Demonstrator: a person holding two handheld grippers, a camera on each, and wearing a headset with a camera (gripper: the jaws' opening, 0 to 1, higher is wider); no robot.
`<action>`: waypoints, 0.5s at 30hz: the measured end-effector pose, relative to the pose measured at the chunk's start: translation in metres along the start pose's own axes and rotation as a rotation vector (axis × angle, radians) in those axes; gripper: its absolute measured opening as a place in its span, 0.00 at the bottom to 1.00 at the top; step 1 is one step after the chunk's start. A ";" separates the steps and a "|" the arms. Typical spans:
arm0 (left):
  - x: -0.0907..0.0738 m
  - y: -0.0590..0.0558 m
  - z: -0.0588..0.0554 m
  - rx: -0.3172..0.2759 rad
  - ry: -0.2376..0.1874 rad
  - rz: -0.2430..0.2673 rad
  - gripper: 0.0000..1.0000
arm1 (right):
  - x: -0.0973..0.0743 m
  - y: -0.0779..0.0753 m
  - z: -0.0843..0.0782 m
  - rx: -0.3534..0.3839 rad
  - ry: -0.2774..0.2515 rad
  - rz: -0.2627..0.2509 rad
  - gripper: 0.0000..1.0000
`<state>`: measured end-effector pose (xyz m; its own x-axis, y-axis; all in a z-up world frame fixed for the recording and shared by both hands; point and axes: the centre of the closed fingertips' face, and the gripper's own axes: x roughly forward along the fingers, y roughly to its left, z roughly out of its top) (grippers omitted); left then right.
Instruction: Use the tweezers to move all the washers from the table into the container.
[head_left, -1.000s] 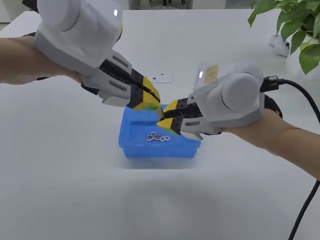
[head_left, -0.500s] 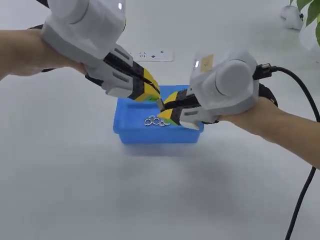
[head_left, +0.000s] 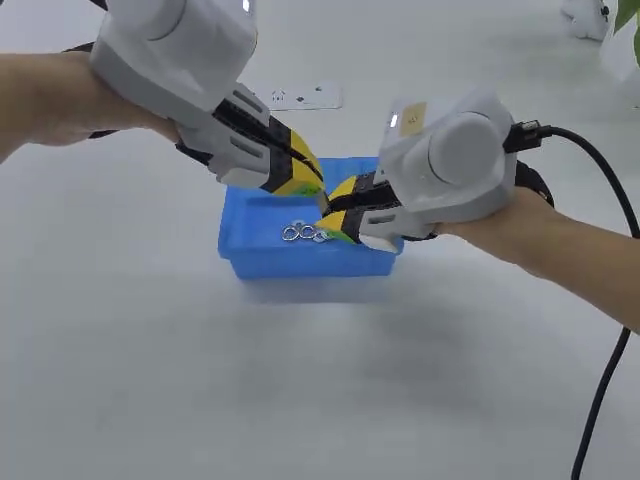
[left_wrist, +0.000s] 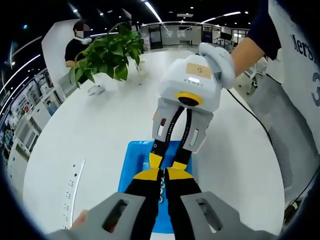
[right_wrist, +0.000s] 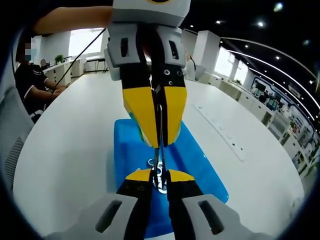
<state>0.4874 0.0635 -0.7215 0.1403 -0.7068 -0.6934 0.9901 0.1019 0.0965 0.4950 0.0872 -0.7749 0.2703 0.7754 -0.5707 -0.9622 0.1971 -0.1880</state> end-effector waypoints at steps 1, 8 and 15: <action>0.000 0.000 0.000 0.003 0.001 0.000 0.07 | 0.000 0.000 0.000 0.005 -0.001 0.003 0.12; -0.009 -0.004 0.007 0.030 -0.003 0.005 0.06 | -0.004 0.000 0.009 0.036 -0.035 0.026 0.12; -0.026 -0.009 0.015 0.036 -0.011 0.025 0.06 | -0.019 0.004 0.021 0.008 -0.046 0.011 0.11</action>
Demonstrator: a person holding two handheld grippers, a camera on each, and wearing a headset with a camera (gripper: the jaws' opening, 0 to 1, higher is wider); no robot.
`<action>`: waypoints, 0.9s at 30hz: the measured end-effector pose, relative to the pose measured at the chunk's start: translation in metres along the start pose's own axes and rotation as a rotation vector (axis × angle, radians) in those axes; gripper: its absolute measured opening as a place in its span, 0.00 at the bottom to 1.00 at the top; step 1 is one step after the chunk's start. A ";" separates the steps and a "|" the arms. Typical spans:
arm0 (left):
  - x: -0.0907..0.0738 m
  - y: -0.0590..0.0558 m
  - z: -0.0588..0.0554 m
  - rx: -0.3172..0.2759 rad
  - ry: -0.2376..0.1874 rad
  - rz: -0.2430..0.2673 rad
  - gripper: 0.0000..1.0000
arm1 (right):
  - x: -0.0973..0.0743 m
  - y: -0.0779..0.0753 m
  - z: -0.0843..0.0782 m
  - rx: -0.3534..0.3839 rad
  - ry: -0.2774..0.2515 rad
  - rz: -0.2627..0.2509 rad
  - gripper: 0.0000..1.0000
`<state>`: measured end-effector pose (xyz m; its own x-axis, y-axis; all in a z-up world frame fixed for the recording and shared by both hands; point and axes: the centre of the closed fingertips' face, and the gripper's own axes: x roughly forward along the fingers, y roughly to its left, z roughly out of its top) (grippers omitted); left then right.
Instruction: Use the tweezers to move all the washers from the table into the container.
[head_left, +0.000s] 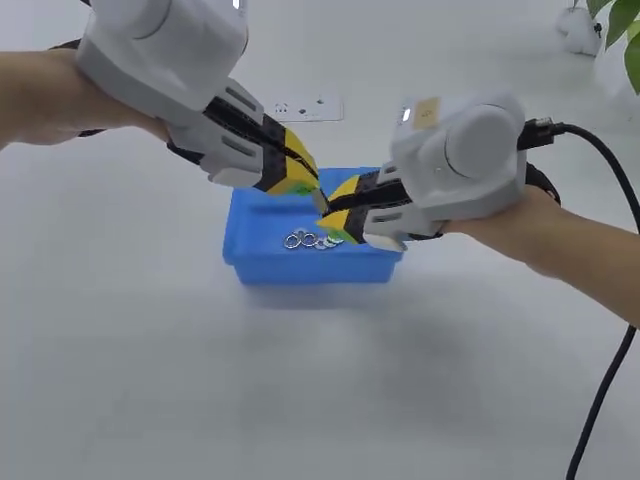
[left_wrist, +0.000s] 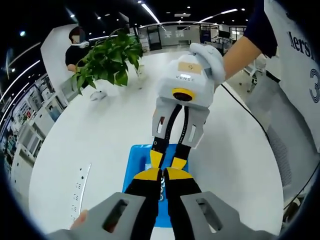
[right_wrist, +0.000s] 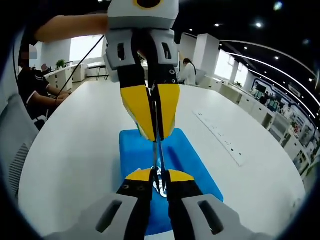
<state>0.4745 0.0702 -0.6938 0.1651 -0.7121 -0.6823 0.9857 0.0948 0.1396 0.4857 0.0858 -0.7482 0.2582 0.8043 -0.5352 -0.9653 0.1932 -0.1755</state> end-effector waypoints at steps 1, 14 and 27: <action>-0.002 -0.001 0.002 0.003 -0.001 0.001 0.06 | -0.002 0.001 0.002 -0.004 -0.001 -0.001 0.11; -0.038 -0.036 0.031 0.012 -0.063 0.022 0.06 | -0.046 0.030 0.036 -0.113 0.011 -0.010 0.08; -0.046 -0.090 0.032 -0.048 -0.127 0.038 0.06 | -0.062 0.080 0.039 -0.170 0.079 0.055 0.08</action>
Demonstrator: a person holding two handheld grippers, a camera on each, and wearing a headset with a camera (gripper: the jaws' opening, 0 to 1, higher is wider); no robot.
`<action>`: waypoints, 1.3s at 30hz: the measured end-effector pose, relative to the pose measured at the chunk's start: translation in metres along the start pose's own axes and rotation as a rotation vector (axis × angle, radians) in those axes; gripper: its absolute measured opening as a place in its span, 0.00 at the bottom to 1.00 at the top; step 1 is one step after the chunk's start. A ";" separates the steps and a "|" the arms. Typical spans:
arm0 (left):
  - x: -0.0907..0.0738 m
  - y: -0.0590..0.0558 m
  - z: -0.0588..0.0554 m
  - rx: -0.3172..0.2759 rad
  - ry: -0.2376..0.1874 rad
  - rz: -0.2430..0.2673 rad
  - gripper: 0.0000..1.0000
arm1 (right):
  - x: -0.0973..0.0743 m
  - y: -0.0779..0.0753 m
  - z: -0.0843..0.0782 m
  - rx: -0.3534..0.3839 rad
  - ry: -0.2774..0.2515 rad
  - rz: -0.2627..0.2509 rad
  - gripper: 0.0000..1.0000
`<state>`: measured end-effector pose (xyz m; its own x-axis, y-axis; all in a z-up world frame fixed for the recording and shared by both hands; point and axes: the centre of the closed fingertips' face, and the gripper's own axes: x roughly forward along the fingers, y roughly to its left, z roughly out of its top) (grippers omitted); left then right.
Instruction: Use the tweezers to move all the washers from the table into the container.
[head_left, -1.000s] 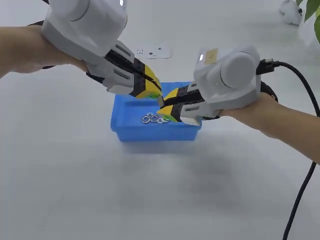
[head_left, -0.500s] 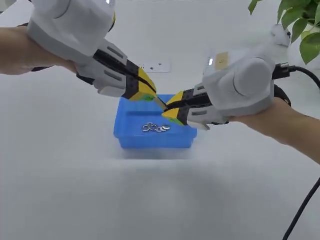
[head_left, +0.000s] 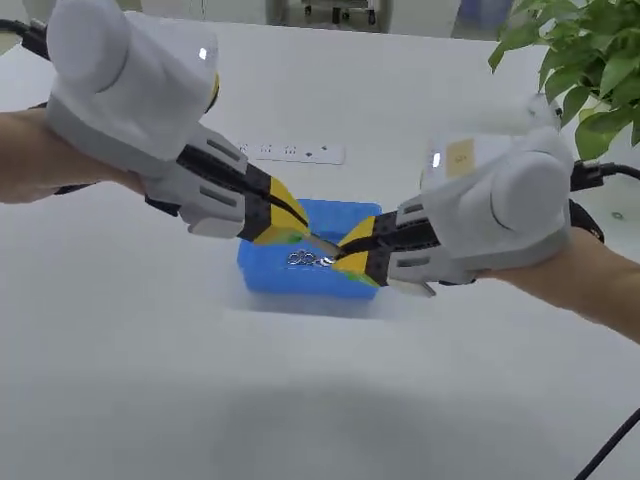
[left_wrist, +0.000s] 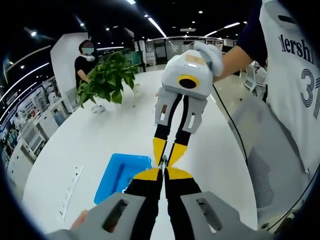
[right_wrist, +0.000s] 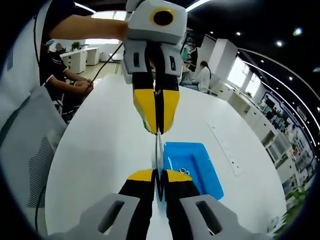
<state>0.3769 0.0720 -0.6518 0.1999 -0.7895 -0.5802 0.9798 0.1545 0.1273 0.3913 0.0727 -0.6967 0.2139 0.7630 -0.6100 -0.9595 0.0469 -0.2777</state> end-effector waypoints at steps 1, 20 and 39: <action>0.000 -0.004 -0.003 0.003 0.005 0.000 0.06 | 0.000 0.003 -0.001 -0.006 0.006 0.004 0.08; 0.032 -0.021 -0.094 -0.129 0.124 -0.042 0.05 | 0.035 0.039 -0.050 0.001 0.141 0.127 0.07; 0.057 -0.006 -0.125 -0.207 0.150 -0.022 0.05 | 0.066 0.027 -0.087 -0.015 0.185 0.174 0.08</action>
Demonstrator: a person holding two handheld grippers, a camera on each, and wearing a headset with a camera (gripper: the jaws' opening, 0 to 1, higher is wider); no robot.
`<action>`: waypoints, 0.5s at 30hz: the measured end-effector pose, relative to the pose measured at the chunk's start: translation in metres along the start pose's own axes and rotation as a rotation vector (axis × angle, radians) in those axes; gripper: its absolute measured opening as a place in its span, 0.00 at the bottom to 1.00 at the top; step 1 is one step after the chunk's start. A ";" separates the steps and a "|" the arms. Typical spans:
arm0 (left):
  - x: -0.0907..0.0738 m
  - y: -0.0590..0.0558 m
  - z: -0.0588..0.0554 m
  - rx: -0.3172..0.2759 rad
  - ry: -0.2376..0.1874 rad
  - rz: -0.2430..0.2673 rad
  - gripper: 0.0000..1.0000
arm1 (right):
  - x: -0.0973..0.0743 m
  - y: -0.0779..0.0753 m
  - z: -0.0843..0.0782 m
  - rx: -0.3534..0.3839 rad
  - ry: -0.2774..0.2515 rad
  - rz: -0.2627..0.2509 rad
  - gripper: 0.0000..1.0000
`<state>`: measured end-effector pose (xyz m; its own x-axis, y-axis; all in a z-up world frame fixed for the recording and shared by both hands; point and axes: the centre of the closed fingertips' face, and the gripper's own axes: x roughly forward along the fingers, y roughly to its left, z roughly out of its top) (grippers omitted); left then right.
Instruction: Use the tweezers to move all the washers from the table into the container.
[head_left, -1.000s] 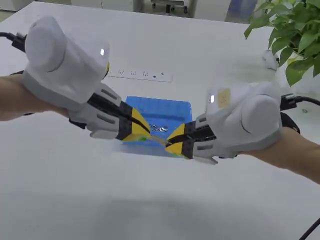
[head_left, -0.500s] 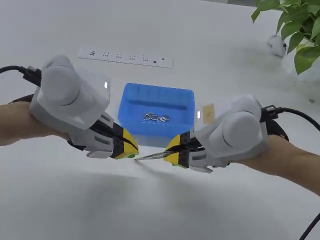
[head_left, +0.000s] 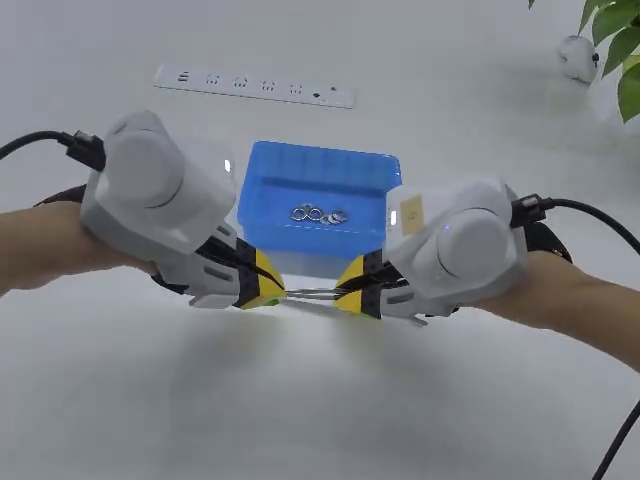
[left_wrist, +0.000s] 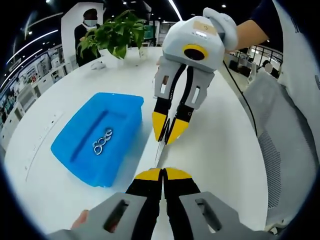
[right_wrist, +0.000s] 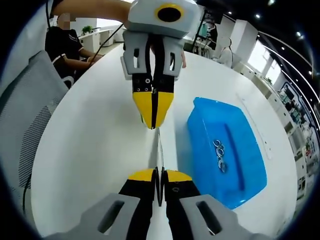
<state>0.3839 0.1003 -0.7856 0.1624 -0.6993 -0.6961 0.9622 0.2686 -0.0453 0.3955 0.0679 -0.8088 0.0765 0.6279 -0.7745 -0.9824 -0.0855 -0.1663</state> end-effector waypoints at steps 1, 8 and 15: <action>0.000 -0.001 -0.001 -0.004 0.003 -0.003 0.05 | 0.001 0.000 -0.002 -0.001 0.002 0.000 0.08; -0.001 -0.004 0.002 -0.035 -0.016 -0.002 0.05 | 0.007 0.000 -0.007 -0.001 0.022 0.017 0.09; -0.007 -0.004 0.000 -0.039 0.006 0.025 0.05 | 0.003 0.000 -0.009 -0.022 0.055 0.009 0.12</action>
<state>0.3793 0.1041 -0.7802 0.1846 -0.6884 -0.7014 0.9487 0.3112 -0.0558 0.3970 0.0626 -0.8164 0.0777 0.5840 -0.8080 -0.9790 -0.1084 -0.1726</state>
